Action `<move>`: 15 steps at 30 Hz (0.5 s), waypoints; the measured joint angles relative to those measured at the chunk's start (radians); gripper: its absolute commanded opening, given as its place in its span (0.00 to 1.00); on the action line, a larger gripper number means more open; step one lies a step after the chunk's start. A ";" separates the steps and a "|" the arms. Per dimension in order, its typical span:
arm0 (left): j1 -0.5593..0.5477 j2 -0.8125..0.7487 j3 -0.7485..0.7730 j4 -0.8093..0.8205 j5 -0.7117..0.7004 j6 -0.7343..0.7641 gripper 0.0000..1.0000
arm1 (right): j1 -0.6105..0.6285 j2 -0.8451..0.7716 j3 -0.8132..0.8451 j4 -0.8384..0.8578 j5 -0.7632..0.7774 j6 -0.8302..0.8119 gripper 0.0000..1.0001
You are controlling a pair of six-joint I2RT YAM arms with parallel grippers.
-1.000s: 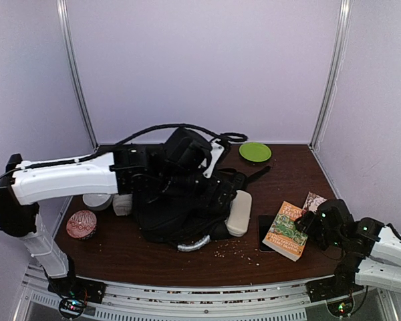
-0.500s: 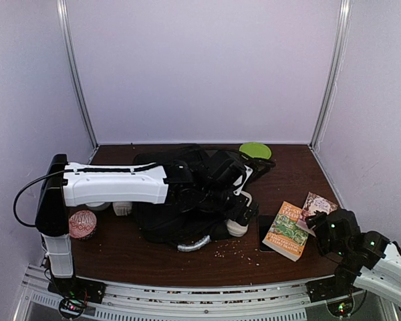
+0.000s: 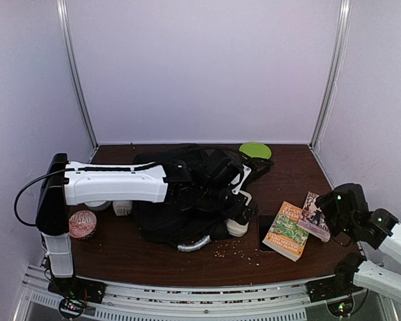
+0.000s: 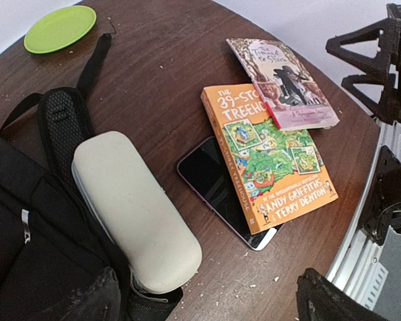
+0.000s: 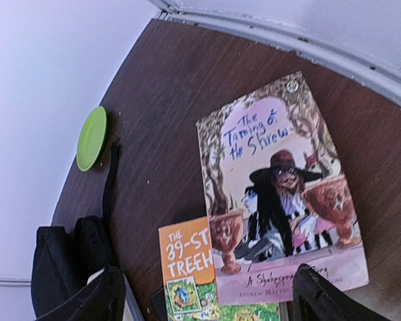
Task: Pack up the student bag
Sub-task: Pick up the book from the center of the board.
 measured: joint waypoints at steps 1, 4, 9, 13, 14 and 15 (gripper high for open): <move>0.005 0.000 0.000 0.003 0.011 0.000 0.94 | -0.042 0.021 0.020 0.003 -0.005 -0.031 0.87; 0.014 0.010 0.013 0.006 0.033 0.000 0.94 | -0.143 0.058 0.044 0.005 -0.016 -0.115 0.87; 0.018 0.038 0.035 0.015 0.050 0.001 0.94 | -0.434 0.090 -0.003 0.043 -0.109 -0.210 0.87; 0.018 0.055 0.035 0.013 0.058 0.004 0.94 | -0.574 0.144 -0.082 0.081 -0.200 -0.241 0.87; 0.018 0.058 0.035 0.013 0.058 0.005 0.94 | -0.590 0.163 -0.094 0.095 -0.223 -0.244 0.86; 0.018 0.058 0.035 0.013 0.060 0.006 0.94 | -0.600 0.183 -0.103 0.108 -0.244 -0.246 0.86</move>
